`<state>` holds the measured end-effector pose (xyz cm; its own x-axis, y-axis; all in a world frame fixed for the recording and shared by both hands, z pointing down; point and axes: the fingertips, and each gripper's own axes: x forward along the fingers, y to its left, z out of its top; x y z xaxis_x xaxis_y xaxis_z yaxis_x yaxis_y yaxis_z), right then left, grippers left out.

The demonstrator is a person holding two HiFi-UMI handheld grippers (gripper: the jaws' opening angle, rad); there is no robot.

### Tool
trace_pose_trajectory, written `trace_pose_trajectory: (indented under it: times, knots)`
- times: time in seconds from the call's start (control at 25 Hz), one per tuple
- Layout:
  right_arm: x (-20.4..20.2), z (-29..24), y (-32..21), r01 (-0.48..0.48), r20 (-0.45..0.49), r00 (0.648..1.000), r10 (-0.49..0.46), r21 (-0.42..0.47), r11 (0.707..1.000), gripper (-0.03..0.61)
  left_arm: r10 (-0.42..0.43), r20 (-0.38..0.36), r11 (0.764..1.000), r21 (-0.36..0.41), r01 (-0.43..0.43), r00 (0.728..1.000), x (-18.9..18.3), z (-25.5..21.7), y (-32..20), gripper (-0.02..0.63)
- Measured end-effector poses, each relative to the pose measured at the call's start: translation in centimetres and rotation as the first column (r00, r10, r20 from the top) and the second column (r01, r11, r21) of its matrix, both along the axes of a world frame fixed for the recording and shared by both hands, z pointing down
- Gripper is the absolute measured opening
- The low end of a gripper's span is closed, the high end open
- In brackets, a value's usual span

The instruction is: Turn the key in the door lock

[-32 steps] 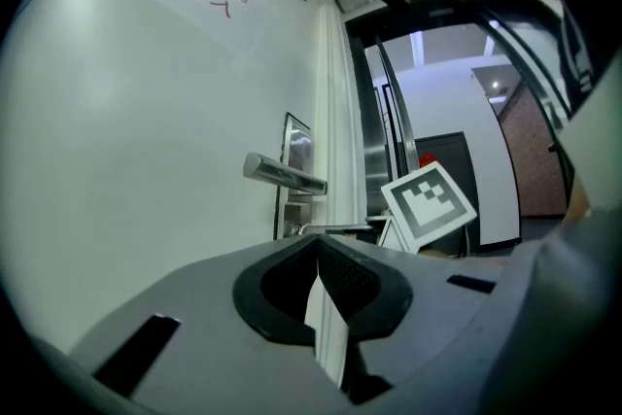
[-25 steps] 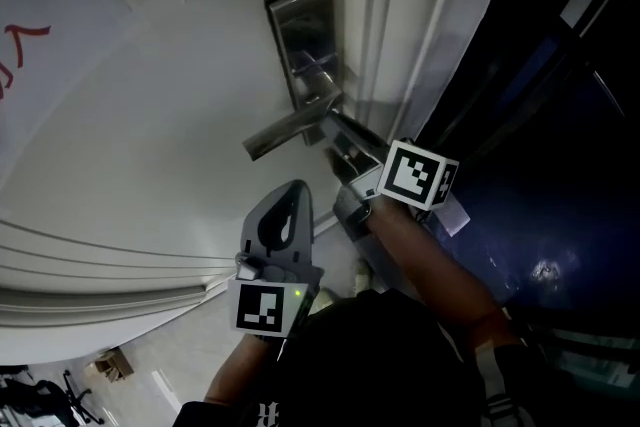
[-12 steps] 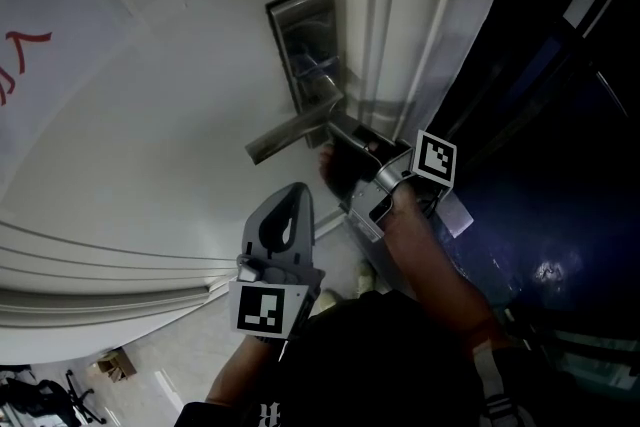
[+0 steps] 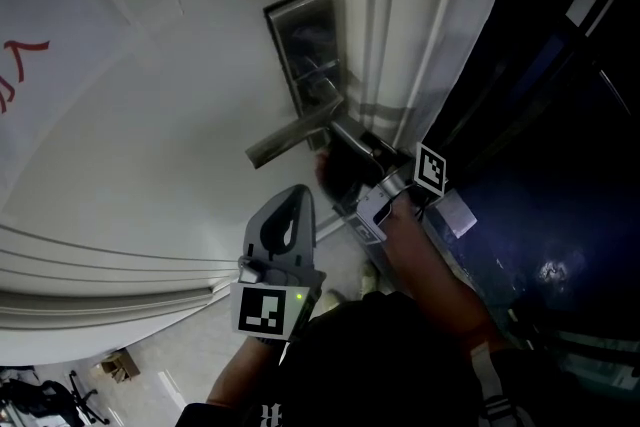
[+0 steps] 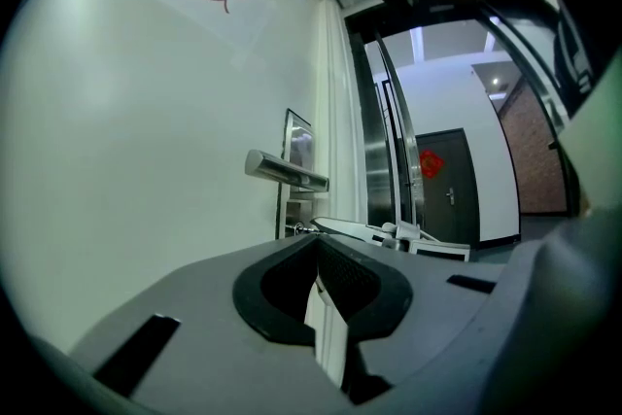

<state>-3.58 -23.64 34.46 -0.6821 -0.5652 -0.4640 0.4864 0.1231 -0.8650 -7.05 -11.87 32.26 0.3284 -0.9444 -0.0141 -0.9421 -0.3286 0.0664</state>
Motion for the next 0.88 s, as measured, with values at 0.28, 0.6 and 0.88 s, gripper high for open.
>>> trace_pose_trajectory:
  times: [0.28, 0.6, 0.88]
  knots:
    - [1.6, 1.2, -0.1, -0.056, -0.107, 0.993, 0.057, 0.006, 0.998, 0.084, 0.022, -0.011, 1.0, 0.004, -0.022, 1.0, 0.5, 0.1, 0.1, 0.008]
    - [4.5, -1.7, 0.3, -0.115, -0.471, 0.812, 0.346, 0.451, 0.885, 0.084, 0.036, -0.019, 0.999, 0.012, -0.036, 0.999, 0.6, 0.1, 0.4, 0.008]
    - [1.9, -3.9, 3.5, 0.243, -0.598, 0.435, 0.673, 0.798, 0.552, 0.084, 0.04, -0.023, 0.999, 0.021, -0.04, 0.999, 0.5, -0.2, 0.6, 0.008]
